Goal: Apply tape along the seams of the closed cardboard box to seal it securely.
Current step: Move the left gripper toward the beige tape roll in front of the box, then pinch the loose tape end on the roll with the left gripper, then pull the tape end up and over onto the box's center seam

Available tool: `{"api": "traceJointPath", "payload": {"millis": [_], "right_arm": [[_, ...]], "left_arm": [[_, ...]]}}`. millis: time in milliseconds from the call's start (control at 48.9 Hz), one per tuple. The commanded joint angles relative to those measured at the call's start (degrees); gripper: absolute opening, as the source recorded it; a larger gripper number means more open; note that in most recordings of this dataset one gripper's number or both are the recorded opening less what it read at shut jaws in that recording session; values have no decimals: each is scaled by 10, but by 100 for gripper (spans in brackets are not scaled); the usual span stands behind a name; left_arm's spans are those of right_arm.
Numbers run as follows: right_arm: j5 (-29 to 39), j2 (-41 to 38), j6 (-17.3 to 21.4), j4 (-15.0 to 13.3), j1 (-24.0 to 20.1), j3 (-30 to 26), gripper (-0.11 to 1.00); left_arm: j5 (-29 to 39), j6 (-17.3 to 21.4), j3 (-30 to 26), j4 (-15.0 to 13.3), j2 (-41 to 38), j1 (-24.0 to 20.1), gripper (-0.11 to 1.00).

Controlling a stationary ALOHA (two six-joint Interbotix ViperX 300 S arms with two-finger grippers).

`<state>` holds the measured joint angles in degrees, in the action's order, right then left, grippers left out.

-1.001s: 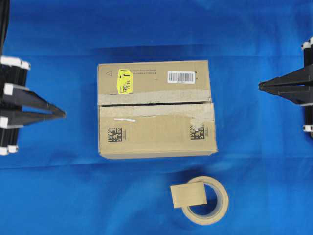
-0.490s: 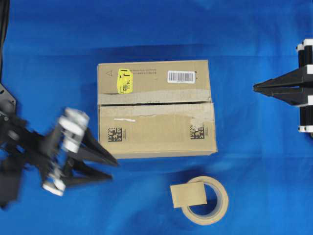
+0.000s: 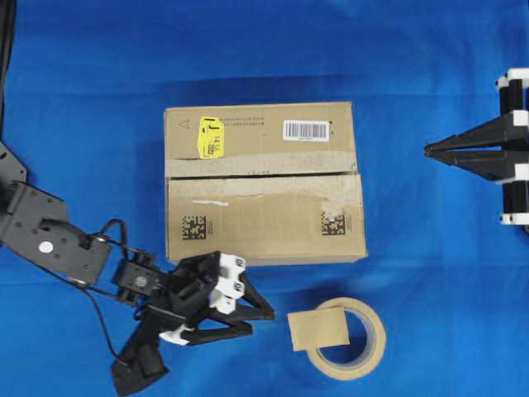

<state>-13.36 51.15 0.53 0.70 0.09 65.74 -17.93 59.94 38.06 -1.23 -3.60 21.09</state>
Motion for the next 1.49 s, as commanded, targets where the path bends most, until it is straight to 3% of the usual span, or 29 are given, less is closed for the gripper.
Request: {"api": "traceJointPath", "payload": {"millis": [0, 123, 307, 654, 777, 1063, 1471], "right_arm": [[-6, -5, 0, 0, -1, -12, 13], [-6, -10, -4, 0, -1, -11, 13], [-6, -17, -4, 0, -1, -10, 13], [-6, -26, -4, -1, -1, -9, 13], [-4, -27, -4, -2, -1, -8, 13], [-3, -27, -4, -1, 1, -8, 13], [-1, -27, -4, -1, 3, -8, 12]], "left_arm": [[-2, 7, -25, -2, -18, -4, 64], [-2, 35, -50, -2, -70, -11, 64], [-2, 48, -83, -2, -123, -13, 63], [-10, 83, -95, -2, -142, -13, 61], [-10, 83, -91, -2, -140, -12, 50], [-7, 78, -92, -3, -131, -11, 1], [29, 75, -96, -5, -69, -12, 0]]}}
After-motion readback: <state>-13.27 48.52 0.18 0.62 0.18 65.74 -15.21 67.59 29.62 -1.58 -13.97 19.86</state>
